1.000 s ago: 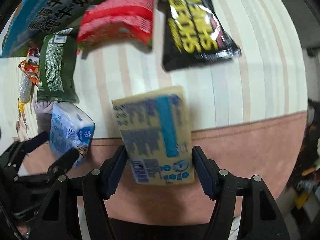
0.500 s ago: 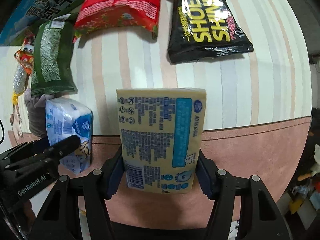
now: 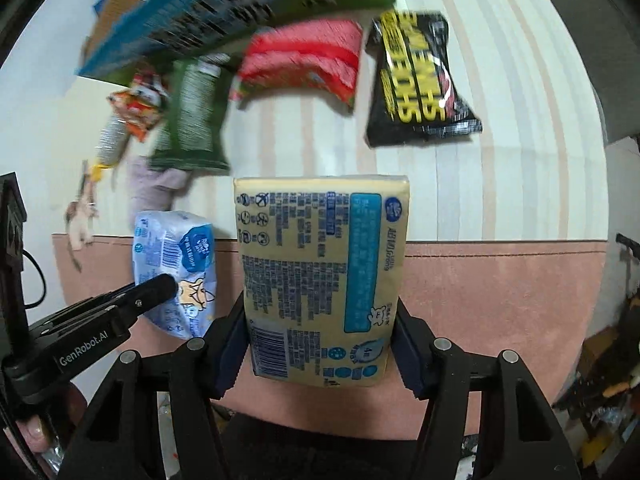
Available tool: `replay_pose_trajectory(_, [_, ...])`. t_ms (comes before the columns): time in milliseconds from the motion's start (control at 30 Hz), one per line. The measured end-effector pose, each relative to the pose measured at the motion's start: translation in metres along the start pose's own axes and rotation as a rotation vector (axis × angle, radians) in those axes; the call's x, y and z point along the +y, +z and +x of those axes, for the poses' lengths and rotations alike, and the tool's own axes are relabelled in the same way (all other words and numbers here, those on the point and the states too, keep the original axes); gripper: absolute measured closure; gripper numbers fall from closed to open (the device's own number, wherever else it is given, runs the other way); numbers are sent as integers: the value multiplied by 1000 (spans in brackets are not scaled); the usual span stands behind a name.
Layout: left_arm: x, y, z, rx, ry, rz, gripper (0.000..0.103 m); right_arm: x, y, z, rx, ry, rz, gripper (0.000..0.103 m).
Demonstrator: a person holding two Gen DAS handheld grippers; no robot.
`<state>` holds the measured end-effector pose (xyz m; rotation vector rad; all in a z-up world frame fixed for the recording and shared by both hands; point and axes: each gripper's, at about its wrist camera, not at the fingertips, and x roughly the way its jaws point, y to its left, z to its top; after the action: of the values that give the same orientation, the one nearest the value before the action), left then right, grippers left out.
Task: Organize soft objects
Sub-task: 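Carry both items into the box and open both tools to release them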
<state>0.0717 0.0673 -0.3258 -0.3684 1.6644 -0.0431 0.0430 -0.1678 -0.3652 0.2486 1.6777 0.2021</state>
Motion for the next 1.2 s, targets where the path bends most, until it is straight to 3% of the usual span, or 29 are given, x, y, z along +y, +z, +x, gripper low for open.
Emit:
replay_pose_trajectory(100, [0,7,-36,-41,-61,-18,86,5,10,-30,-24,46,-20,37])
replay_pose_trajectory(267, [-29,31,-101,-120,-148,-7,86,-10,56,-101,-81,99,-56,37])
replay_pose_trajectory(533, [-92,117,-145,-225,-168,49,86,-4,116,-190,-209,114,-102,38])
replay_pose_trajectory(733, [-125,213,-130,-199,-199,75,86,27,196,-196,-265,68,-90,37])
replay_pose_trajectory(900, [-137,283,-100,-130,-198,90,86,38,270,-167,-252,4,-79,38])
replay_pose_trajectory(1200, [-146,353,-22,0,-174,98,86,37,362,-86,-165,-102,-54,37])
